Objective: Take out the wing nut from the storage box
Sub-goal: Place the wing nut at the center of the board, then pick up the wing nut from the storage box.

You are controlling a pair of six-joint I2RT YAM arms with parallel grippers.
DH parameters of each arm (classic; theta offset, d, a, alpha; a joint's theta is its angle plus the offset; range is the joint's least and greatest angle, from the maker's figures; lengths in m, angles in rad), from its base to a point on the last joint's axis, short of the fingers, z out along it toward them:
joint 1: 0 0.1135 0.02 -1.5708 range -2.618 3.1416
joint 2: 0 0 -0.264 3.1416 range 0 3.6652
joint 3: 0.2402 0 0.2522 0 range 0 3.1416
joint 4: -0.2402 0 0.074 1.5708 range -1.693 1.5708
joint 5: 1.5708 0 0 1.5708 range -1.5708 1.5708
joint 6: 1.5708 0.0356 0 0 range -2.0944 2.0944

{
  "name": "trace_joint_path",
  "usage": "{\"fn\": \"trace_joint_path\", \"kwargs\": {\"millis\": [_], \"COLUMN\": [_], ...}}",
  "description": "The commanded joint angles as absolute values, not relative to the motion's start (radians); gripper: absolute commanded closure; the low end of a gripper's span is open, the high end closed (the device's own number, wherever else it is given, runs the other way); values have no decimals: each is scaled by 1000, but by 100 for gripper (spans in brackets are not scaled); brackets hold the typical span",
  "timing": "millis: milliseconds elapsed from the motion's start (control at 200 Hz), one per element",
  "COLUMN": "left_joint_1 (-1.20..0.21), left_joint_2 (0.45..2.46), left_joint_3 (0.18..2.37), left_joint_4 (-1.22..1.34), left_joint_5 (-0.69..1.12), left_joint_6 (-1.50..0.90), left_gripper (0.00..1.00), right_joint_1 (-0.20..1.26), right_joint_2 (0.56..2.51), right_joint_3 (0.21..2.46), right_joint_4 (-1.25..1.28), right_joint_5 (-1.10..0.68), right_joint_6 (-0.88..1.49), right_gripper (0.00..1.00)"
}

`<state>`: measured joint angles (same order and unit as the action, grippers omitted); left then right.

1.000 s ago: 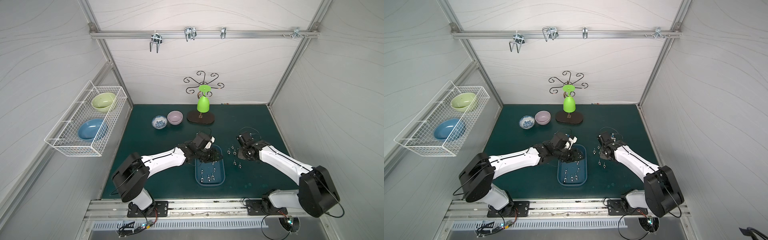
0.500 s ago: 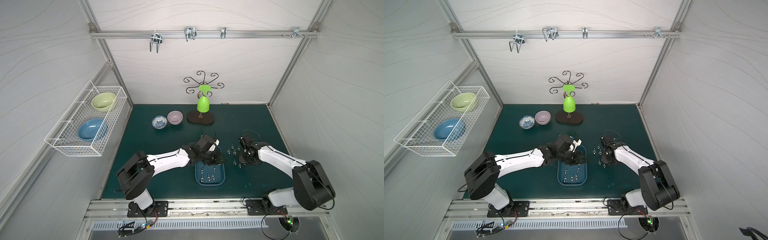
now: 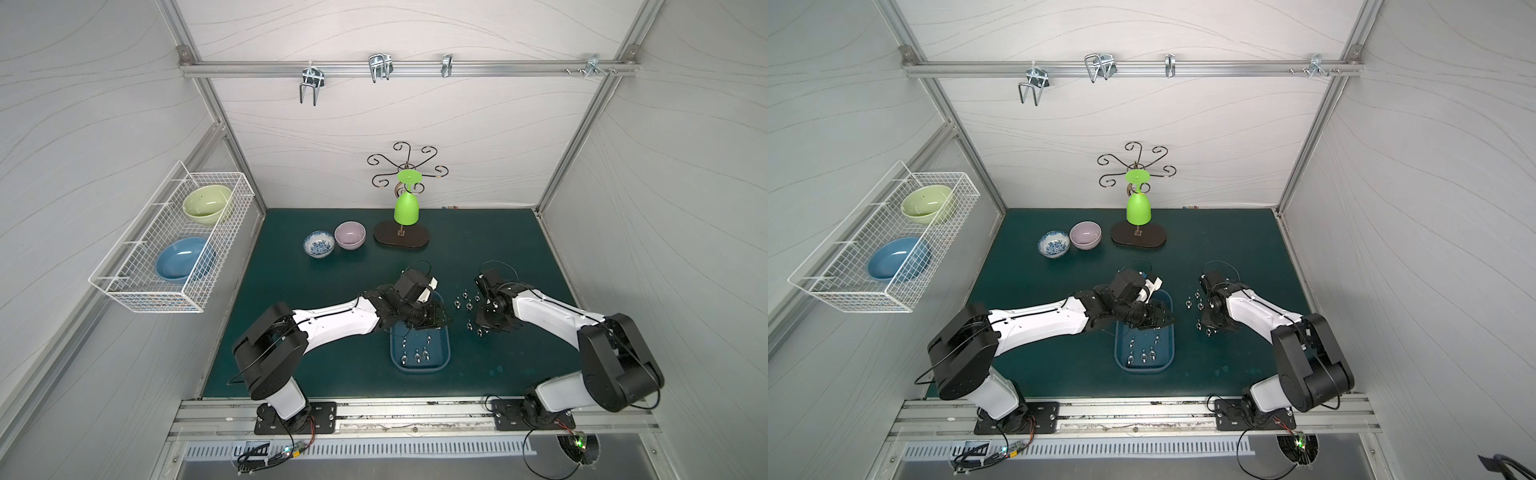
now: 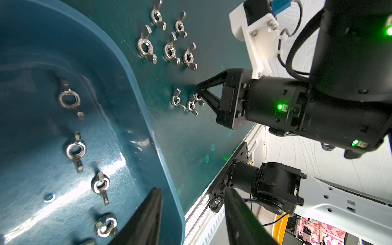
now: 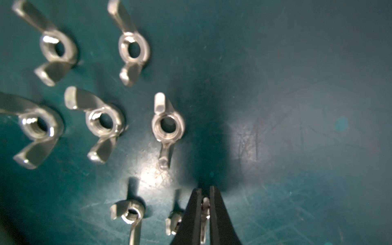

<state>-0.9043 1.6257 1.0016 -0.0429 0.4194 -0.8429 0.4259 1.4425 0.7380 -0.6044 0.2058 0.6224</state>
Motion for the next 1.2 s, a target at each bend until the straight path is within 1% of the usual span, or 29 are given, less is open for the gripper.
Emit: {"fn": "trace_joint_path", "kwargs": {"millis": [0, 170, 265, 310, 350, 385, 460, 590, 670, 770, 925, 1050, 1195], "left_joint_1": [-902, -902, -901, -900, -897, -892, -863, -764, -679, -576, -454, -439, -436], "left_joint_2": [1601, 1595, 1588, 1581, 1574, 1566, 1545, 1478, 1421, 1342, 1191, 1099, 1076], "left_joint_3": [1003, 1005, 1006, 1004, 1002, 999, 985, 898, 822, 731, 571, 516, 512], "left_joint_4": [-5, -15, -25, -32, -39, -45, -50, -22, -28, -86, -112, -171, -211], "left_joint_5": [408, 405, 405, 399, 394, 389, 394, 419, 417, 379, 332, 284, 284], "left_joint_6": [-847, -839, -836, -831, -827, -822, -821, -853, -878, -899, -943, -934, -918], "left_gripper": [49, 49, 49, 49, 49, 49, 49, 48, 48, 48, 48, 47, 47], "right_joint_1": [422, 422, 425, 427, 433, 446, 511, 705, 816, 950, 1097, 1146, 1148], "right_joint_2": [1462, 1458, 1413, 1375, 1340, 1311, 1260, 1230, 1275, 1383, 1546, 1682, 1762], "right_joint_3": [749, 749, 748, 751, 761, 774, 815, 889, 918, 973, 1076, 1147, 1158], "right_joint_4": [-620, -626, -644, -659, -677, -697, -743, -761, -711, -651, -567, -547, -499], "right_joint_5": [204, 207, 224, 232, 245, 264, 321, 369, 344, 340, 344, 338, 293], "right_joint_6": [629, 629, 632, 632, 630, 627, 629, 646, 671, 699, 718, 737, 746], "right_gripper": [87, 85, 83, 81, 77, 76, 74, 70, 69, 68, 69, 70, 69]}}
